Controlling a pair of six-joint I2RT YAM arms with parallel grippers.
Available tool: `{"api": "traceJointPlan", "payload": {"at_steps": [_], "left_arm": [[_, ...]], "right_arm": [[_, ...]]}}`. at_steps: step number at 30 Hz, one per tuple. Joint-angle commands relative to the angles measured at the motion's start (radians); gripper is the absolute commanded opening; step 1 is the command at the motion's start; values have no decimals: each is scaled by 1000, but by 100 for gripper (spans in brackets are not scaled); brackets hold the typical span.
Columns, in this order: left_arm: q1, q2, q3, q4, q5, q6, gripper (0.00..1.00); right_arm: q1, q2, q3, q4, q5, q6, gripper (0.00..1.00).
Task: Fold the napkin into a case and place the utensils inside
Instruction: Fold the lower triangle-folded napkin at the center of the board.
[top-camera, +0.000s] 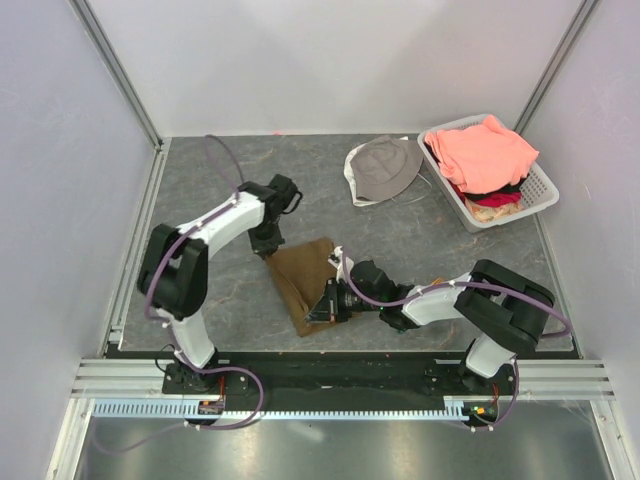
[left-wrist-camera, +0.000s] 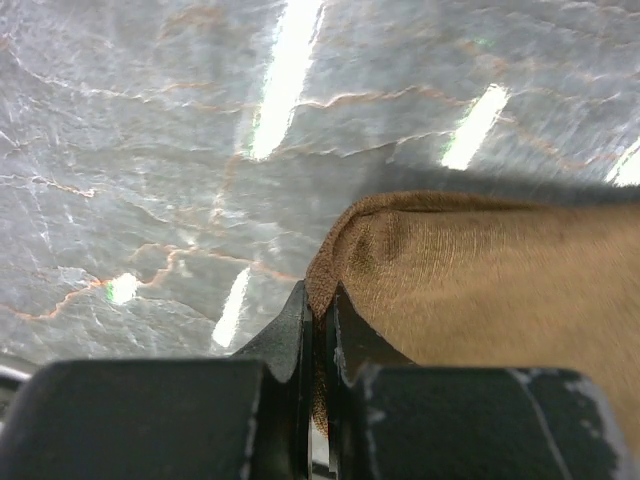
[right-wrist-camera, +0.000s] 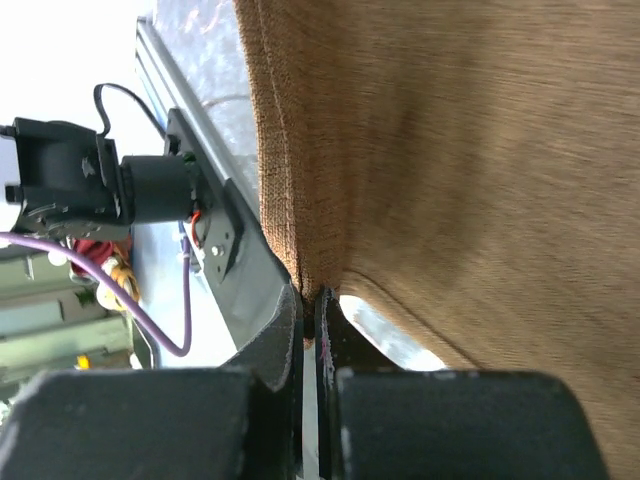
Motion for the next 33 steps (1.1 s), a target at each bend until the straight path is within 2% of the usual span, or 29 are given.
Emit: {"api": "traceJointPlan", "payload": {"at_steps": [1,4,5,7,9,14,17,20,22,23,28,29,33], "left_arm": [[-67,108,171,-96,-329,-158,2],[-117,213,294,-214,-408,-232,2],[-131,251,381,-264,-435,-290,2],[-160,349,472,-411,-504,-345,2],[-172,433,592,-461,-502,-352,2],[-227,543,744,-478,-500,-326,2],[-243,540,721,-437,-482,-307,2],[-263,497,650,-351,-479,-263,2],[-272,471,615,-313,-480,-246,2],[-273,466,610,-308,-482,-243,2],[-286,457,575,-294,-482,-244,2],[-287,457,571,-290,-482,-246,2],[-298,448,546,-282,-480,-254,2]], "right_arm": [[-13,-25,-83,1,-136,23,0],[-27,-29,-114,-2,-128,24,0],[-29,-31,-122,-5,-124,26,0],[-29,-34,-155,-2,-107,35,0],[-35,-37,-186,1,-96,39,0],[-35,-54,-189,-130,-24,-11,0],[-36,-98,-159,-286,42,-94,1],[-49,-156,-142,-385,86,-122,8],[-59,-169,-146,-388,80,-111,14],[-59,-172,-146,-393,80,-103,27],[-75,-236,-110,-488,108,-138,41],[-82,-251,-99,-509,112,-151,49],[-173,-314,-66,-566,120,-200,58]]}}
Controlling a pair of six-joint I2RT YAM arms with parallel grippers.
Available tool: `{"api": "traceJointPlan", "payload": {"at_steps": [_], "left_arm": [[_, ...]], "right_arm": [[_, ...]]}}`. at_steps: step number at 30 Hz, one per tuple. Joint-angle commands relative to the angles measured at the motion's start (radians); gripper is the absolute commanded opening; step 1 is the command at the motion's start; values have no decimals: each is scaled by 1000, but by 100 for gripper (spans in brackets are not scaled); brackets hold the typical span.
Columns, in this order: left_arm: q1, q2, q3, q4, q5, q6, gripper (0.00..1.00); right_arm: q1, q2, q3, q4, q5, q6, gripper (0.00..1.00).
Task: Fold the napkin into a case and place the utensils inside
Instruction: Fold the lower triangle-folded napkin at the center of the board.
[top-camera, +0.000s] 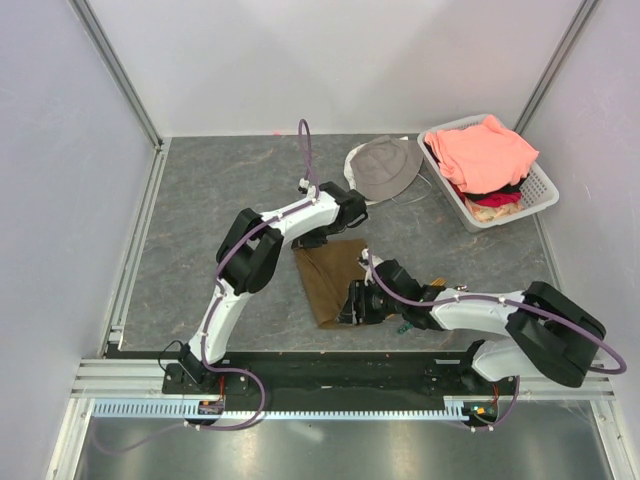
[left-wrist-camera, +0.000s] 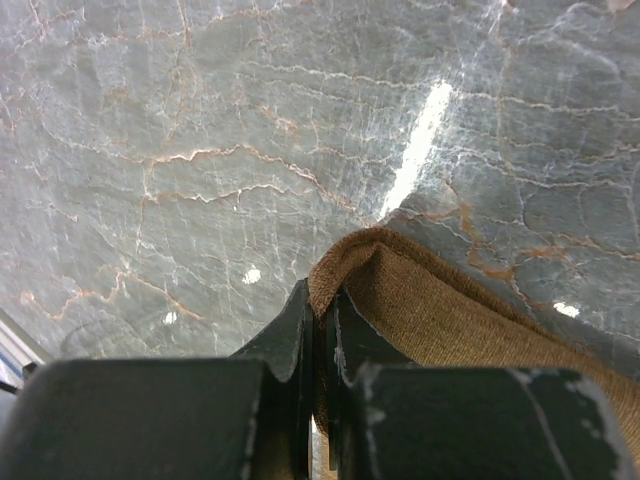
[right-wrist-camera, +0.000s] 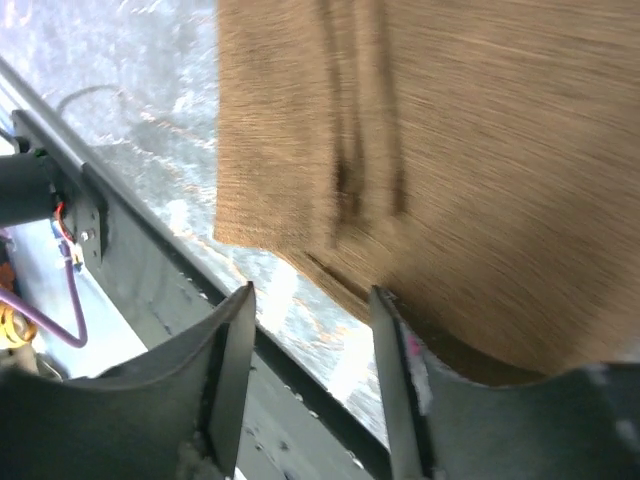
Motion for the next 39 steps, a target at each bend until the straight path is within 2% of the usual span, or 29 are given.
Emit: {"api": "traceJointPlan", "payload": {"at_steps": [1,3,7,12,13,18,21,24,29,30,33,39], "left_arm": [[-11,-80,-15,47,-95,-1,2],[-18,-89,-29,62,-94,1,2],[-28,-94,-34,77,-77,19,2],[-29,-104,-52,116,-48,56,7],[-29,-109,-54,117,-43,59,13],[-29,-124,-50,165,1,114,29],[-29,-135,-41,186,53,143,43],[-28,-166,-43,223,112,178,53],[-18,-245,-38,244,201,237,62],[-18,-259,-40,243,228,249,70],[-2,-348,-82,270,309,267,72],[43,-544,-349,379,432,294,66]], "right_arm": [[-95,-53,50,-158,8,-80,59],[-153,-24,73,-156,-3,-103,64],[-238,35,160,-147,-35,-129,62],[-288,148,254,-120,-77,-152,41],[-290,162,267,-110,-78,-149,36],[-292,269,284,-52,-86,-145,28],[-290,295,271,-37,-75,-152,25],[-292,302,266,-35,-72,-158,23],[-292,297,255,-6,-88,-129,22],[-290,300,254,2,-94,-125,22],[-290,328,234,72,-130,-65,22],[-256,401,194,255,-164,61,20]]}}
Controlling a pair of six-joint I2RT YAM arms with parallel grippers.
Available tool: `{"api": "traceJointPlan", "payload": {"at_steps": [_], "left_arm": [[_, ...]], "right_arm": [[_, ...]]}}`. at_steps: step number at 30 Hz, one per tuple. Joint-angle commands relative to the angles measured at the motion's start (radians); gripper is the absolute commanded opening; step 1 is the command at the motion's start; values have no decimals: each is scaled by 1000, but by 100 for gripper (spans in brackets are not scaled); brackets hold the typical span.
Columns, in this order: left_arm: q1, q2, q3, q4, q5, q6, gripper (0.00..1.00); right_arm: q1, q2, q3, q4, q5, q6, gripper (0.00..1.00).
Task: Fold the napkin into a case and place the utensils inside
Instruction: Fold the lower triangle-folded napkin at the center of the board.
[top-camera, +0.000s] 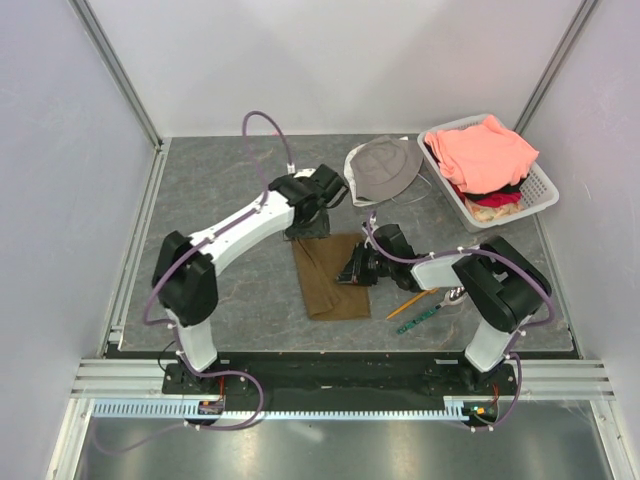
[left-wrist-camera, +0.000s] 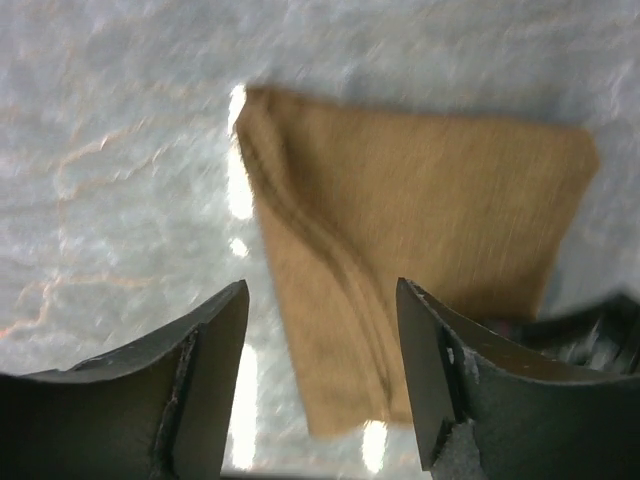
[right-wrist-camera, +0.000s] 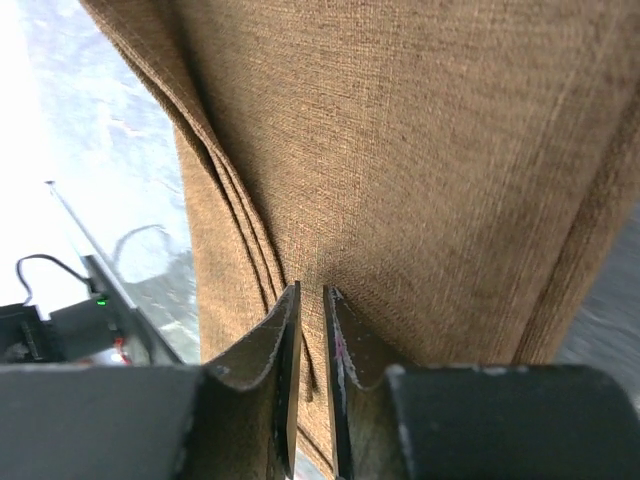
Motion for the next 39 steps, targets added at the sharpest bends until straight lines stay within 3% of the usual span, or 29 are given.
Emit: {"api": "traceJointPlan", "payload": {"at_steps": [1,6,17,26,32,37,39], "left_arm": [[46,-135,-189,91,124,38,66],[66,-164,-269,95,46,-16,68],[74,21,-119,65,26,-76,61],[76,75,-99,66,-17,-65,54],[82,91,-105,77,-15,-56,38],[93,56,-157,129,21,-39,15],[94,37,-186,147,41,-29,11]], "right_arm": [[54,71,-26,135,-17,105,20],[117,71,11,159,-2,140,18],[97,-41,132,-118,72,1,30],[38,23,221,-139,26,-33,24],[36,85,279,-135,26,-41,14],[36,157,328,-109,12,-42,6],[36,171,339,-108,14,-42,4]]}}
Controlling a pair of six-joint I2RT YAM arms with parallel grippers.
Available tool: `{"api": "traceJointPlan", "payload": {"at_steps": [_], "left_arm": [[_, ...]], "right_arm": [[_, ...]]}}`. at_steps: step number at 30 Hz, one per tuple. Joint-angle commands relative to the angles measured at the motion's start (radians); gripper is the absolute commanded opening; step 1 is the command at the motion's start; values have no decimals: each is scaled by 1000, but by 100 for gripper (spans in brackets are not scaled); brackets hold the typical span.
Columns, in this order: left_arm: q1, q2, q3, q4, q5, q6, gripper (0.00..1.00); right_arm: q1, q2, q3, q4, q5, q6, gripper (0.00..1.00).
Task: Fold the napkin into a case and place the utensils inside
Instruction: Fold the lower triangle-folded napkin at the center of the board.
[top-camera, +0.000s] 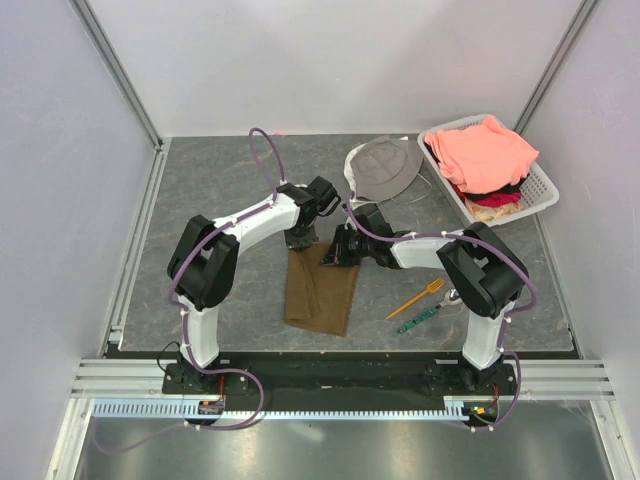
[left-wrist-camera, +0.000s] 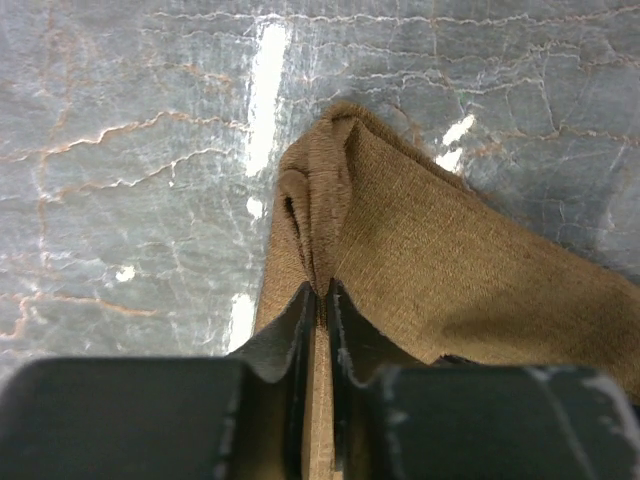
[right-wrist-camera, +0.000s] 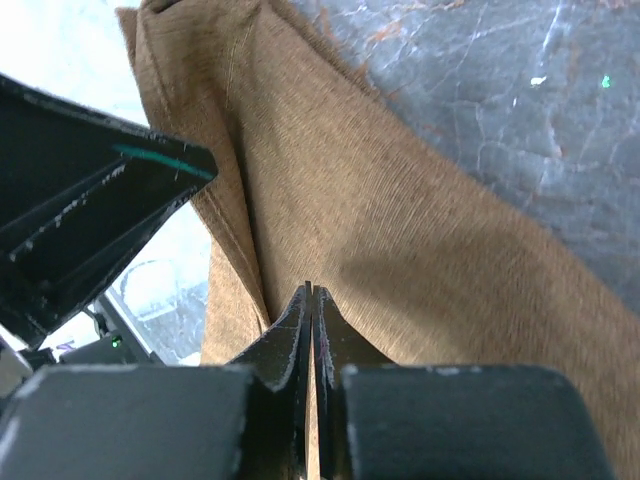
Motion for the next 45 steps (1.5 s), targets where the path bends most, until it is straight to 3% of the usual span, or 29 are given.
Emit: {"api": "traceJointPlan", "payload": {"at_steps": [1,15,32,45], "left_arm": [[9,-55,-49,74,15,15,9],[20,-160,-115,117,92,80,2],[19,-167,-205,259,340,114,2],[17,-134,-213,296,291,80,2]], "right_arm": [[1,36,61,29,-12,-21,3],[1,123,153,58,0,13,2],[-1,228,199,33,8,-30,0],[-17,154,219,-34,-15,-28,1]]}}
